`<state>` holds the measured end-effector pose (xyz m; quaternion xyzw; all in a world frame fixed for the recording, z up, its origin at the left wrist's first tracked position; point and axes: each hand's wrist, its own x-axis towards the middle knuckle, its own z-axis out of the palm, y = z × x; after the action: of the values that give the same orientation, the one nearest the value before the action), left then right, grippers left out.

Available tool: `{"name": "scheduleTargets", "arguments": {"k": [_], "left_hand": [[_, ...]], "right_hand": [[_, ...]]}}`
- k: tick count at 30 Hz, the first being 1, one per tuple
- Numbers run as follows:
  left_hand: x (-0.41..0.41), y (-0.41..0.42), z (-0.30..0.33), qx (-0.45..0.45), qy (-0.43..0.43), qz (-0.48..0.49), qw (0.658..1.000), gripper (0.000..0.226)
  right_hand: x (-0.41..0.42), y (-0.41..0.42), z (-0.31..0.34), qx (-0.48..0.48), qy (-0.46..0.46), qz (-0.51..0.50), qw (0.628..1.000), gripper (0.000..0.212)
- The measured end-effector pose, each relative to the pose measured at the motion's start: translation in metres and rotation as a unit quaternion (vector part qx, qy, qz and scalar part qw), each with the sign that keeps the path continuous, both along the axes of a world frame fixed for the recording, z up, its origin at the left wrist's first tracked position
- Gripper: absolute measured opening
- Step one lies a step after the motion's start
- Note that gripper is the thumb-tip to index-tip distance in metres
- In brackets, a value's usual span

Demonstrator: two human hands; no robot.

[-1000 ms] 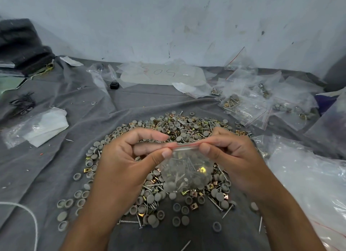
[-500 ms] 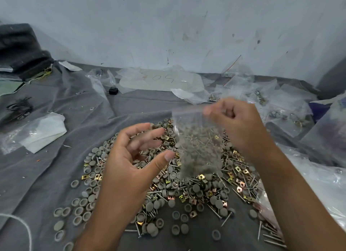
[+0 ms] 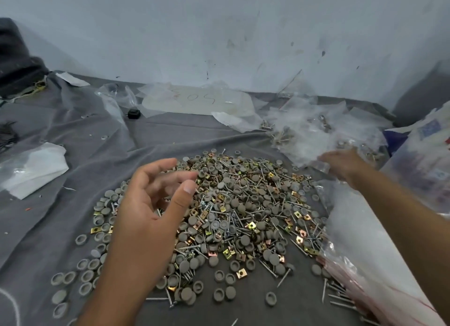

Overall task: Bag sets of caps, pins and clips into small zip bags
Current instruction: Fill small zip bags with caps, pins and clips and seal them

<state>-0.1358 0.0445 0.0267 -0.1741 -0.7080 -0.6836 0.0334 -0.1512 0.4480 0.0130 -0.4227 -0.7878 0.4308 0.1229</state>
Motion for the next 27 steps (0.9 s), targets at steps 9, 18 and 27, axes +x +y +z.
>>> {"name": "scheduleTargets", "arguments": {"k": [9,18,27], "left_hand": [[0.007,0.006,-0.006,-0.029,0.005,-0.009,1.0,0.039],[0.007,0.012,-0.009,-0.062,0.006,-0.021,0.998,0.035],[0.017,0.025,-0.003,-0.078,-0.058,-0.159,0.983,0.055]], "right_hand": [[0.193,-0.037,-0.008,0.247,-0.397,0.176,0.866,0.091],[0.196,-0.054,0.024,0.277,-0.142,0.117,0.943,0.022],[0.114,-0.171,0.058,0.292,-0.024,0.268,0.918,0.044]]}}
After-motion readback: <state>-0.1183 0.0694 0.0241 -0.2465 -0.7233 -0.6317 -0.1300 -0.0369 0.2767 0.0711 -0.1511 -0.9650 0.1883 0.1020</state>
